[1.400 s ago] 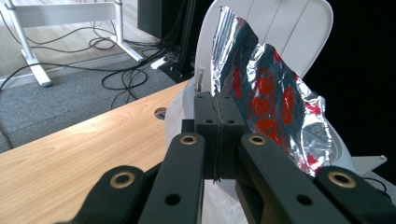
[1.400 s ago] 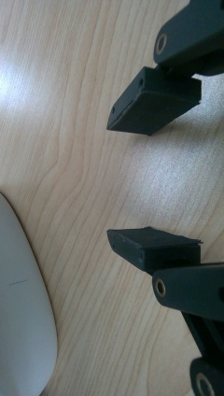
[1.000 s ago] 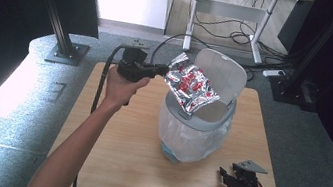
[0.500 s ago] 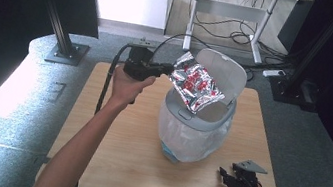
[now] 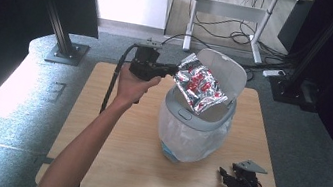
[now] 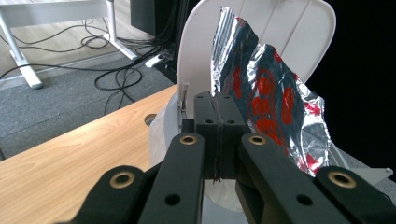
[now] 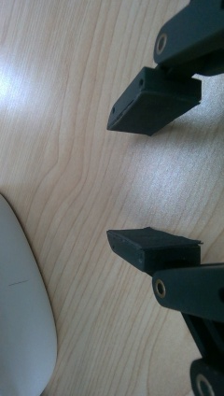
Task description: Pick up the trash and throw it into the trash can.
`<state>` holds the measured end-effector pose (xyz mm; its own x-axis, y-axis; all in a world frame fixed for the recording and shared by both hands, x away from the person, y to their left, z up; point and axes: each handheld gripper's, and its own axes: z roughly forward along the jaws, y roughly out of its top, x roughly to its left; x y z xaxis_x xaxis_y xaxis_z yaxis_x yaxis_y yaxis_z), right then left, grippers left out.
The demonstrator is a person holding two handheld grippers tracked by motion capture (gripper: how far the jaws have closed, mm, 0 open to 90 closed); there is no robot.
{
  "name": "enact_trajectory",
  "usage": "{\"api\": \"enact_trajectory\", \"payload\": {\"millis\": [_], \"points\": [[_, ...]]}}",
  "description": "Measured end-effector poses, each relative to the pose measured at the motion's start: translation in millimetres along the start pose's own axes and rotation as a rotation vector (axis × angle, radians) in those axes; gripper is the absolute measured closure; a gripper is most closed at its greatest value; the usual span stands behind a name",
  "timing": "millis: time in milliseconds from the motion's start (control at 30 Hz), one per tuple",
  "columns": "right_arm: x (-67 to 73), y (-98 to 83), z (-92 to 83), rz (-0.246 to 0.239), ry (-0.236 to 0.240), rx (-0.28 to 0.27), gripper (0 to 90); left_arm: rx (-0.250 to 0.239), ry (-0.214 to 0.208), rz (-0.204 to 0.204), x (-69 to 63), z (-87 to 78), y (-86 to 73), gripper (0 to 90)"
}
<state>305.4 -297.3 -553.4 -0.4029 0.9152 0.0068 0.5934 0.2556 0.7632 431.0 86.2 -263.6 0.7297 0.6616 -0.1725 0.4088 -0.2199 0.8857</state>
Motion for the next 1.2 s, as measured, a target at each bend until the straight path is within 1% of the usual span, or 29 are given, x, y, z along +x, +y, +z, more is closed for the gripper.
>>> {"api": "enact_trajectory", "payload": {"millis": [267, 500, 700, 800, 833, 900, 933, 1033, 1067, 1200], "points": [[0.0, 0.0, 0.0, 0.000, 0.000, 0.000, 40.3, 0.003, 0.007, -0.003, -2.6, 8.4, 4.3, 90.0], [-0.1, 0.0, 0.0, 0.000, 0.001, 0.000, 40.2, 0.009, 0.019, 0.008, -5.4, 17.4, 6.9, 90.0], [-0.1, 0.0, 0.0, 0.000, 0.002, 0.000, 40.2, 0.016, 0.009, 0.005, -6.3, 24.8, 6.6, 90.0], [-0.1, 0.0, 0.1, -0.001, 0.002, 0.000, 40.1, 0.018, 0.012, 0.006, -7.3, 29.0, 6.0, 88.9], [-0.1, 0.0, 0.0, -0.001, 0.002, 0.000, 40.2, 0.018, 0.012, 0.006, -7.3, 29.0, 6.0, 87.7], [-0.1, 0.0, 0.0, -0.001, 0.002, 0.000, 40.2, 0.020, 0.013, 0.006, -8.0, 31.3, 5.3, 81.9], [-0.1, 0.0, 0.0, -0.001, 0.001, 0.000, 40.2, 0.023, 0.013, 0.013, -8.4, 33.2, 4.6, 78.2], [-0.1, 0.0, 0.0, -0.001, 0.002, 0.000, 40.2, 0.019, -0.001, 0.013, -9.5, 34.2, 4.0, 64.0], [-0.1, 0.0, 0.0, -0.001, 0.002, 0.000, 40.1, 0.019, 0.000, 0.016, -10.0, 33.7, 3.8, 61.8], [-0.1, 0.0, 0.1, -0.001, 0.001, 0.000, 40.2, 0.019, -0.003, 0.025, -10.2, 30.6, 2.5, 60.1]]}}
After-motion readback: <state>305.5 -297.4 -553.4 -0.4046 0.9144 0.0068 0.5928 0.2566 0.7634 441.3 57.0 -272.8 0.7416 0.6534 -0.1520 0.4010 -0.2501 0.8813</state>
